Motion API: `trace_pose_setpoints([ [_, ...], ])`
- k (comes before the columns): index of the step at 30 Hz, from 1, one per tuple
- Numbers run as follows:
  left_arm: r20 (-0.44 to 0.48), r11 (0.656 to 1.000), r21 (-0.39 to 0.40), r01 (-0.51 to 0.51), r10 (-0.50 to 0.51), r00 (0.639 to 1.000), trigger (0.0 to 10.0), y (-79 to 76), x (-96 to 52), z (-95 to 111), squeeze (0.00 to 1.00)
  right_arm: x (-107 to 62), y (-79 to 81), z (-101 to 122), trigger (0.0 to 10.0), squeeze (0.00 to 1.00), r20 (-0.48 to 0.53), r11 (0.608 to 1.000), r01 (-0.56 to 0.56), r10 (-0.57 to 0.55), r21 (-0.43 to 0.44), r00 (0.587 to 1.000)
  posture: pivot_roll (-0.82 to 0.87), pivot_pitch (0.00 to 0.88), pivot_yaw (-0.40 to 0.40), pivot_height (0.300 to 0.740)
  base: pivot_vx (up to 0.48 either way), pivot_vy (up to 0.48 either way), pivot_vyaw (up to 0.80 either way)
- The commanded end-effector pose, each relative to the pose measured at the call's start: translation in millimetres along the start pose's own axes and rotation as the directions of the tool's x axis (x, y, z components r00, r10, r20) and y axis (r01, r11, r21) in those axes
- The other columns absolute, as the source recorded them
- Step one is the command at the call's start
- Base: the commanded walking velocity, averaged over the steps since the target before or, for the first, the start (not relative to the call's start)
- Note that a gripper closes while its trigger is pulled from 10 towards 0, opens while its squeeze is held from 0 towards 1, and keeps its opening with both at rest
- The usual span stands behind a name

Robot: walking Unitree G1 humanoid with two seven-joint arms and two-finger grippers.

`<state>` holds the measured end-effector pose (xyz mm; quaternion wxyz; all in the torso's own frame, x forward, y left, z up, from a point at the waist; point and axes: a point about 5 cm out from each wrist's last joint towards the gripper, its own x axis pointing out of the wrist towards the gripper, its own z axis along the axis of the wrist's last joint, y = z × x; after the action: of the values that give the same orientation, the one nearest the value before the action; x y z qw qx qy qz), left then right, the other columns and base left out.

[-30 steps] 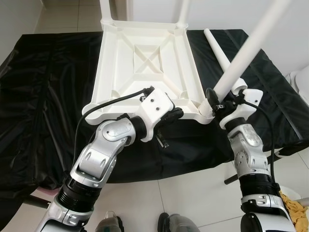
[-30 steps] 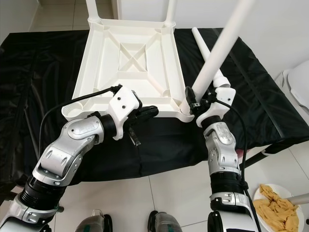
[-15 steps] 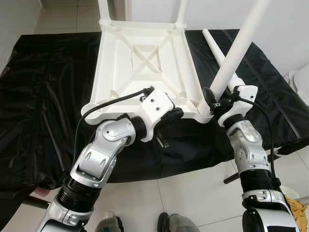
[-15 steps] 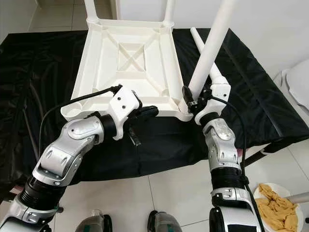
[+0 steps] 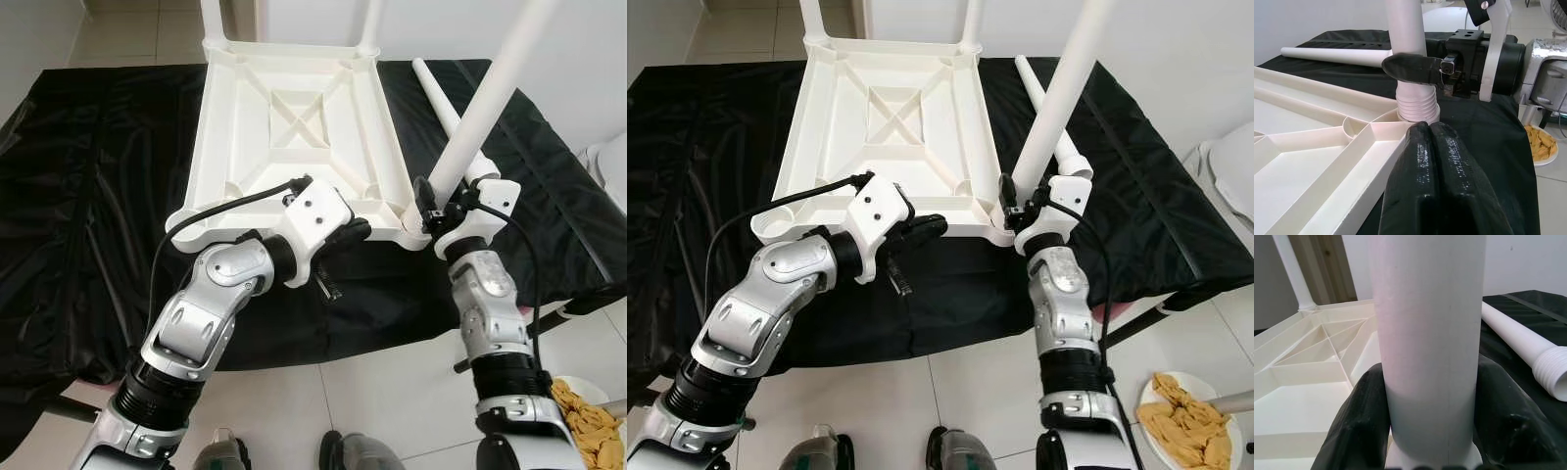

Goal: Building children table

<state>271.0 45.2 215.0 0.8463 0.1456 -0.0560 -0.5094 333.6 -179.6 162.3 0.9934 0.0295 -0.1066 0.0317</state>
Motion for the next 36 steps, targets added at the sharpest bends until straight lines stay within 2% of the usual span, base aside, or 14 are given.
trace_pose_setpoints([
  [1, 0.011, 1.000, 0.001, -0.013, 0.013, 1.000, 10.0, -3.2, 0.7, 2.1, 0.00, -18.9, -2.6, -43.2, 10.0, 0.00, -0.205, 0.998, 0.057, -0.057, -0.005, 0.977, 0.08, 0.120, -0.030, 0.740, 0.000, 0.000, 0.00],
  [4, 0.011, 1.000, 0.000, -0.010, 0.010, 1.000, 10.0, -3.6, 0.9, 2.2, 0.00, -19.2, 2.8, -41.4, 10.0, 0.00, -0.191, 0.994, 0.104, -0.106, -0.022, 0.976, 0.08, 0.116, -0.032, 0.740, 0.000, 0.000, 0.00],
  [5, 0.012, 1.000, 0.000, -0.008, 0.008, 1.000, 10.0, -4.0, 1.1, 2.1, 0.00, -19.7, 7.1, -39.0, 10.0, 0.00, -0.175, 0.987, 0.159, -0.163, -0.033, 0.971, 0.08, 0.112, -0.035, 0.740, 0.000, 0.000, 0.00],
  [7, 0.012, 1.000, 0.000, -0.008, 0.008, 1.000, 10.0, -4.0, 1.1, 2.1, 0.00, -19.7, 7.1, -39.0, 10.0, 0.00, -0.175, 0.987, 0.159, -0.163, -0.033, 0.971, 0.08, 0.112, -0.035, 0.740, 0.000, 0.000, 0.00],
  [10, 0.012, 1.000, 0.001, -0.006, 0.006, 1.000, 10.0, -4.4, 1.5, 2.1, 0.00, -22.7, 19.1, -35.8, 10.0, 0.00, -0.147, 0.980, 0.199, -0.201, -0.029, 0.969, 0.08, 0.107, -0.036, 0.740, 0.000, 0.000, 0.00],
  [18, 0.011, 1.000, 0.002, -0.003, 0.003, 1.000, 10.0, -5.2, 1.2, 2.1, 0.00, -31.0, 24.8, -31.5, 10.0, 0.00, -0.119, 0.951, 0.309, -0.308, -0.013, 0.944, 0.09, 0.098, -0.042, 0.740, 0.000, 0.000, 0.00],
  [26, 0.011, 1.000, 0.001, 0.003, -0.003, 1.000, 10.0, -5.8, 1.4, 2.1, 0.00, -35.7, 30.6, -26.8, 10.0, 0.00, -0.097, 0.950, 0.311, -0.309, 0.001, 0.946, 0.09, 0.092, -0.043, 0.740, 0.000, 0.000, 0.00],
  [36, 0.010, 1.000, 0.005, 0.007, -0.007, 1.000, 10.0, -5.0, 1.7, 2.1, 0.00, -32.9, 27.4, -23.8, 10.0, 0.00, -0.097, 0.948, 0.320, -0.318, -0.001, 0.943, 0.09, 0.094, -0.038, 0.740, 0.000, 0.000, 0.00],
])
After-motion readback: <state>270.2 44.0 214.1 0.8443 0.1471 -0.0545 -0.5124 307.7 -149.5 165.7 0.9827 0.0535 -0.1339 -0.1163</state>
